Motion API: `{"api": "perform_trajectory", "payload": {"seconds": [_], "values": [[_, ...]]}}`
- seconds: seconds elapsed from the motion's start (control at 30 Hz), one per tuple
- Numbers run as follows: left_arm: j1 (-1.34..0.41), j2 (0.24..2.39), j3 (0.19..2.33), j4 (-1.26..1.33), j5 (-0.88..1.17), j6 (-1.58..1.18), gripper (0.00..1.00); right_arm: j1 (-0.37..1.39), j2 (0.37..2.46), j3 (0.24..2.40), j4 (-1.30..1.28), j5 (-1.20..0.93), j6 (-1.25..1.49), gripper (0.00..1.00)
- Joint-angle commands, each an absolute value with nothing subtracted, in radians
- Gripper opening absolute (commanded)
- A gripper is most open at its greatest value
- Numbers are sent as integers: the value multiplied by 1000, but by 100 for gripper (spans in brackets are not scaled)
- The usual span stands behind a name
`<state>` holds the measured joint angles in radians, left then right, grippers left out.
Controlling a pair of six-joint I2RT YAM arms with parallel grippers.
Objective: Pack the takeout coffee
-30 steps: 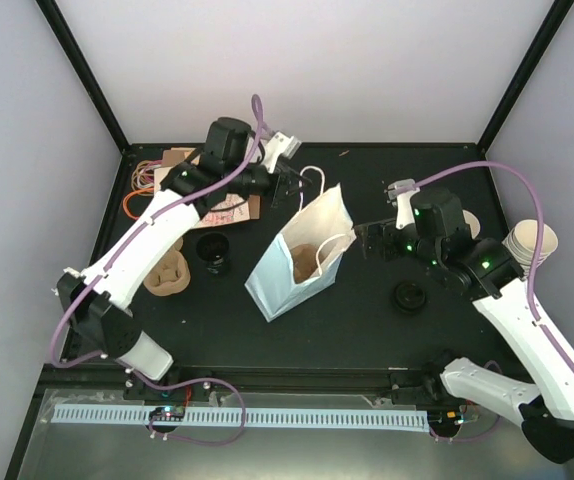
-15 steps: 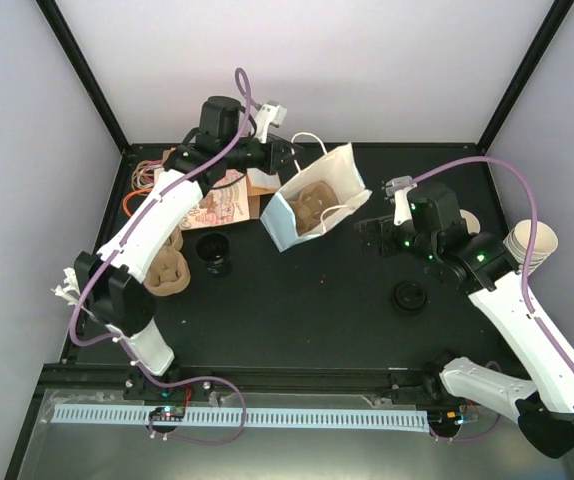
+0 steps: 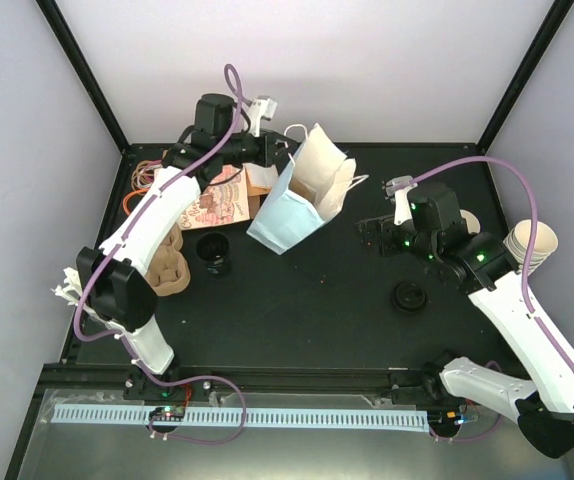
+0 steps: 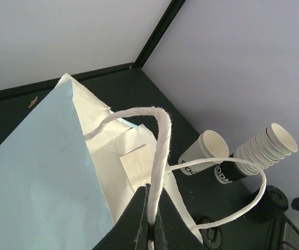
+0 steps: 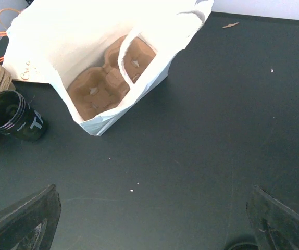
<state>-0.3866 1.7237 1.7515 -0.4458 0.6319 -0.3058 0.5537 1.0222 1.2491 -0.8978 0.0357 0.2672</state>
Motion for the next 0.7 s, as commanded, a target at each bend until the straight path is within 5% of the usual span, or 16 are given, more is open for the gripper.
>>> {"api": "perform_trajectory", "payload": {"seconds": [0.0, 0.67], "values": [[-360, 1708, 1736, -404, 630, -380, 2, 548, 1021, 1261, -876, 40, 257, 100], [-261, 1622, 1627, -395, 572, -355, 3, 546, 1131, 1433, -940, 104, 446, 100]]}}
